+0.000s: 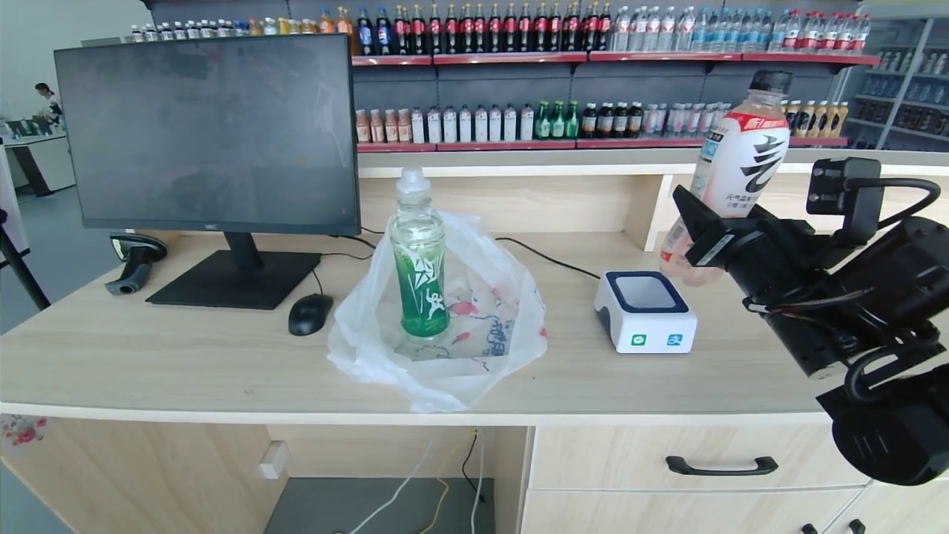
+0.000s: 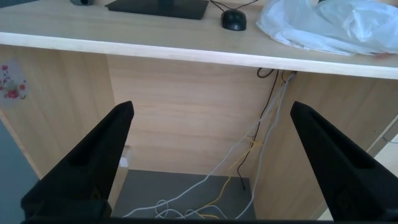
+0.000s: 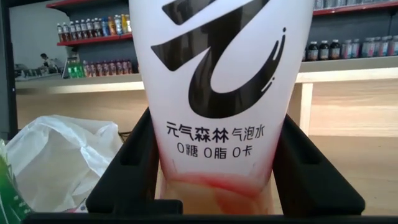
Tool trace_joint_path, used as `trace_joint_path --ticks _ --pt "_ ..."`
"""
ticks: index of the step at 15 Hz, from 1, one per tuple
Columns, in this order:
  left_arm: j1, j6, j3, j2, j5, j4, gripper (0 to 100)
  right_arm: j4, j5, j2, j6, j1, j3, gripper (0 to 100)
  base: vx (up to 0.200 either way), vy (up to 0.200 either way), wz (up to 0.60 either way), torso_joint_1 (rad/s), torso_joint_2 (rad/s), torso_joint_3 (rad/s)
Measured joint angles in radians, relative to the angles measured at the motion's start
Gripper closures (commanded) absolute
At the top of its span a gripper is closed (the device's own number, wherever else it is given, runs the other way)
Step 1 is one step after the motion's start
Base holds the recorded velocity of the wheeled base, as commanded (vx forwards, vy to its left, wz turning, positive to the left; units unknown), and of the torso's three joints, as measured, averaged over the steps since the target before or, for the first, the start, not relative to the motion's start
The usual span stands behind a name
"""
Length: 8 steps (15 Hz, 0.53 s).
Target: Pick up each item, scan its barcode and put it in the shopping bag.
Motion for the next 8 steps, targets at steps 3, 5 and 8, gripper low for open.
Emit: trace_joint_path --ticks 3,5,8 --pt "0.0 0.0 0.0 0.0 0.0 0.001 0 0.004 0.001 -0.001 0.001 0.005 0.011 100 0.0 0.0 0.4 0.0 0.0 0.005" --pt "0.0 0.0 0.0 0.0 0.001 0.0 0 0.001 0.001 0.0 0.001 0.005 0.023 100 0.0 0.0 0.0 0.0 0.0 0.0" --pt "0.0 0.0 0.0 0.0 0.0 0.001 0 0.003 0.003 0.005 0.001 0.05 0.028 100 0.0 0.0 0.0 0.0 0.0 0.0"
